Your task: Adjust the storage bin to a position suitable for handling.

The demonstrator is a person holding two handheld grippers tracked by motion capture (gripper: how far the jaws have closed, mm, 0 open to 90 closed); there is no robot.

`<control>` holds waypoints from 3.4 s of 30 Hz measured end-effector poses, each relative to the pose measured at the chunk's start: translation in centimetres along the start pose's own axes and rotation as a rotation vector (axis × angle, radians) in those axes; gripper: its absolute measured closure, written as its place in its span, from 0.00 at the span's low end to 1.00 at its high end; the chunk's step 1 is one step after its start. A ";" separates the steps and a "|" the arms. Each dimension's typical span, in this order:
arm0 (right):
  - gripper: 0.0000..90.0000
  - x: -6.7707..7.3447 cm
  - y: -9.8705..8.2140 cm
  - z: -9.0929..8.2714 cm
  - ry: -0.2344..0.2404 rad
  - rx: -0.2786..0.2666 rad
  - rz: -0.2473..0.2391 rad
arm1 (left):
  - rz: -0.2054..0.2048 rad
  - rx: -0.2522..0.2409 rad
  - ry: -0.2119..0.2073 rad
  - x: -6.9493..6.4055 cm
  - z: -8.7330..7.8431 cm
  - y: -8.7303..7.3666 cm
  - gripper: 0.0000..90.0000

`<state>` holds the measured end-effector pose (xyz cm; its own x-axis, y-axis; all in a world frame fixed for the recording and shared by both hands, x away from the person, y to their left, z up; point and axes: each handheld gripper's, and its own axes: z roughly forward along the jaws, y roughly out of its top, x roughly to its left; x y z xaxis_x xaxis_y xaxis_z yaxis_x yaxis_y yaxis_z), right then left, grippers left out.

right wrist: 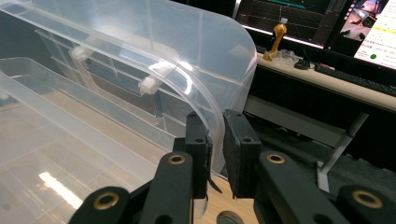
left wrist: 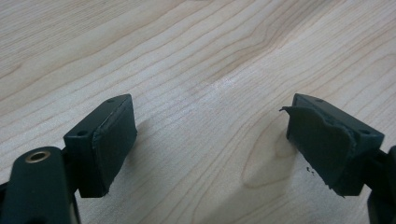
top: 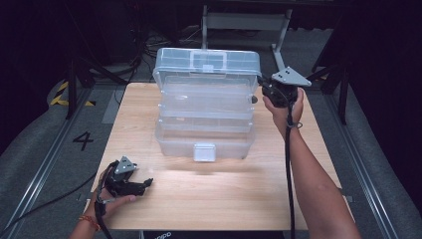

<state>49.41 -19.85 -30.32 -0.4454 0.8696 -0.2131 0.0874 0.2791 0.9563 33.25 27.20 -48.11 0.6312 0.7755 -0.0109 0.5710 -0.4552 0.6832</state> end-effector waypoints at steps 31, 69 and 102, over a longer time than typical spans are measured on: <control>0.92 -0.1 0.5 0.7 -0.028 0.011 -0.031 | 0.004 -0.005 0.001 0.2 -0.3 0.9 0.24; 0.93 -1.0 1.2 1.9 -0.021 0.031 -0.056 | 0.082 -0.185 0.030 -0.6 -2.4 7.8 0.27; 0.94 -1.8 1.4 3.3 -0.016 0.021 -0.019 | -0.013 -0.006 0.009 0.3 -1.4 -1.4 0.24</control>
<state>53.28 -19.72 -29.21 -0.4333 0.8702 -0.2347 0.0980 0.3044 0.9475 31.94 28.65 -48.04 0.6188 0.7854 -0.0135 0.5760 -0.4420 0.6876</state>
